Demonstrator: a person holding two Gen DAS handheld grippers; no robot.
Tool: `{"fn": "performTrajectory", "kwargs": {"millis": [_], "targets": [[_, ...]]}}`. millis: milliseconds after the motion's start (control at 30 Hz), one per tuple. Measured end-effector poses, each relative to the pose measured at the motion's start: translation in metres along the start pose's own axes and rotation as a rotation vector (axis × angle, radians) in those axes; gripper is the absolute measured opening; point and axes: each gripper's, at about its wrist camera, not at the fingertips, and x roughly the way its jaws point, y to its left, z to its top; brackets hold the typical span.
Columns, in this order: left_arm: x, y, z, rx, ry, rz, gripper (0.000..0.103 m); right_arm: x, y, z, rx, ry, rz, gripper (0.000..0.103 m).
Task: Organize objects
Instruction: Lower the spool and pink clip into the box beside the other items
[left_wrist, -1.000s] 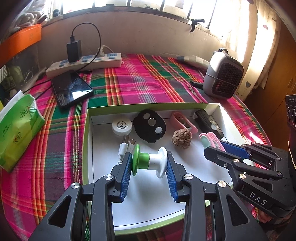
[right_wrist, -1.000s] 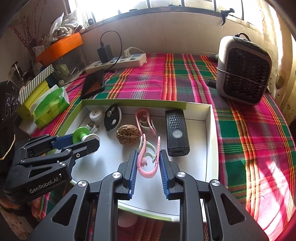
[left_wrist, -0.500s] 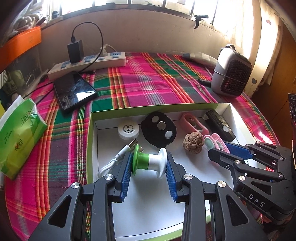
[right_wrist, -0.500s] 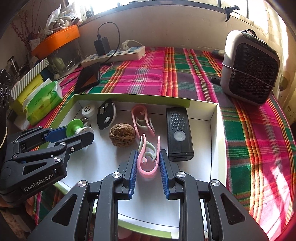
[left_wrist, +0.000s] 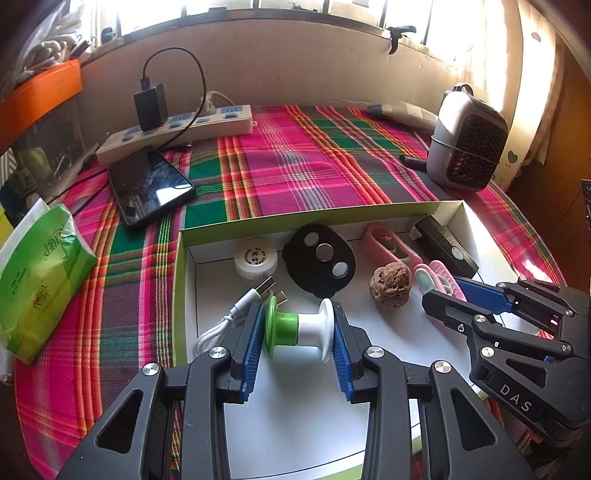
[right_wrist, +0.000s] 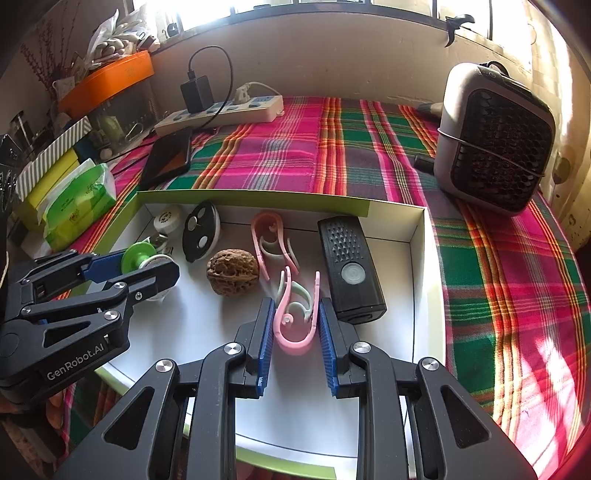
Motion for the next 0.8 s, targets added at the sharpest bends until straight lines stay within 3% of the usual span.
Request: {"fn": "performTrajectory", "kwargs": {"millis": [500, 667, 800], "targets": [[0.0007, 0.0007, -0.0010, 0.008, 0.001, 0.016, 0.033, 0.0006, 0.0009, -0.0013, 0.000, -0.009, -0.006, 0.025], [-0.0002, 0.0016, -0.0011, 0.001, 0.001, 0.016, 0.033, 0.0000, 0.0013, -0.0021, 0.007, -0.013, -0.003, 0.036], [-0.0014, 0.0021, -0.0014, -0.001, -0.001, 0.018, 0.033, -0.0016, 0.0005, -0.0032, 0.019, -0.020, 0.000, 0.036]]}}
